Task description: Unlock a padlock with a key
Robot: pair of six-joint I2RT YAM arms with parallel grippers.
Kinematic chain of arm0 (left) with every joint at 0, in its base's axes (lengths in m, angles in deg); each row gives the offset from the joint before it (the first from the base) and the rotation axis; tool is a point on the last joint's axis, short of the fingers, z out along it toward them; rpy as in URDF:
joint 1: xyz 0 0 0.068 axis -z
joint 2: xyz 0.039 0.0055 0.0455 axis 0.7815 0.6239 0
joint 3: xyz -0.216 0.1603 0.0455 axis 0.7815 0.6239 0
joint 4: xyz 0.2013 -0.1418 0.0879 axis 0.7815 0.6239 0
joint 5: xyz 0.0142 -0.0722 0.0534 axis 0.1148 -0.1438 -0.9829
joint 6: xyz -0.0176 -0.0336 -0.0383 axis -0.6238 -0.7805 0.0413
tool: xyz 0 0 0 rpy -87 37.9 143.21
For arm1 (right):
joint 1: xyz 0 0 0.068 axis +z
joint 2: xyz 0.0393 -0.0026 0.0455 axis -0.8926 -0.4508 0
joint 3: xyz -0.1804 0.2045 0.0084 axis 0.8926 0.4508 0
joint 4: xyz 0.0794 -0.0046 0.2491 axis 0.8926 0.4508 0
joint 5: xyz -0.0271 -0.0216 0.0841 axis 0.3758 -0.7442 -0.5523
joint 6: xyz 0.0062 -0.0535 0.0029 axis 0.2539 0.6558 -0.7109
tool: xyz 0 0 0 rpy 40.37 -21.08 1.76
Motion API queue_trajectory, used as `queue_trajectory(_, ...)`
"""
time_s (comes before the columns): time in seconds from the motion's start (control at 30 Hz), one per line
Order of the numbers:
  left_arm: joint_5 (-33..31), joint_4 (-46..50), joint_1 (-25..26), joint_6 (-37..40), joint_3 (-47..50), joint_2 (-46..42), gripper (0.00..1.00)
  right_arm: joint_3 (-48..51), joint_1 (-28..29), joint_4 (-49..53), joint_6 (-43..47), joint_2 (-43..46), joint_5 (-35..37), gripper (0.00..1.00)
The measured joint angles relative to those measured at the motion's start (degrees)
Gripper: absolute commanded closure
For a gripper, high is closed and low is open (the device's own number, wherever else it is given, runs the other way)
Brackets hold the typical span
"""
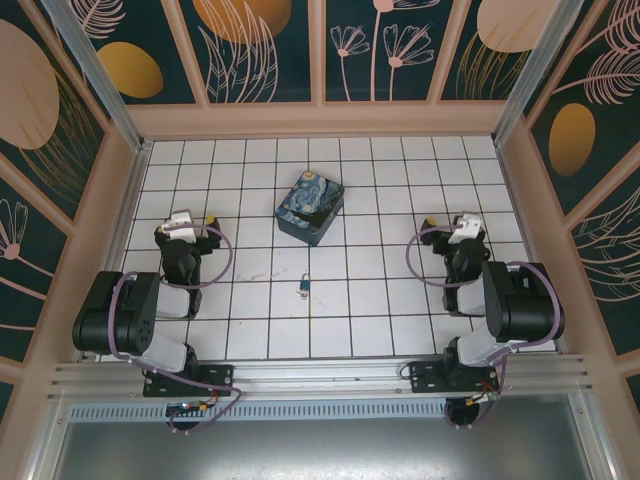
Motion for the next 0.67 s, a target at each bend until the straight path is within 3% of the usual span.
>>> queue_trajectory(0.67, 2.78, -0.04, -1.22, -0.04, -1.01, 0.00, 0.01, -1.20, 0.85, 1.81, -0.61, 0.00, -0.24, 0.01)
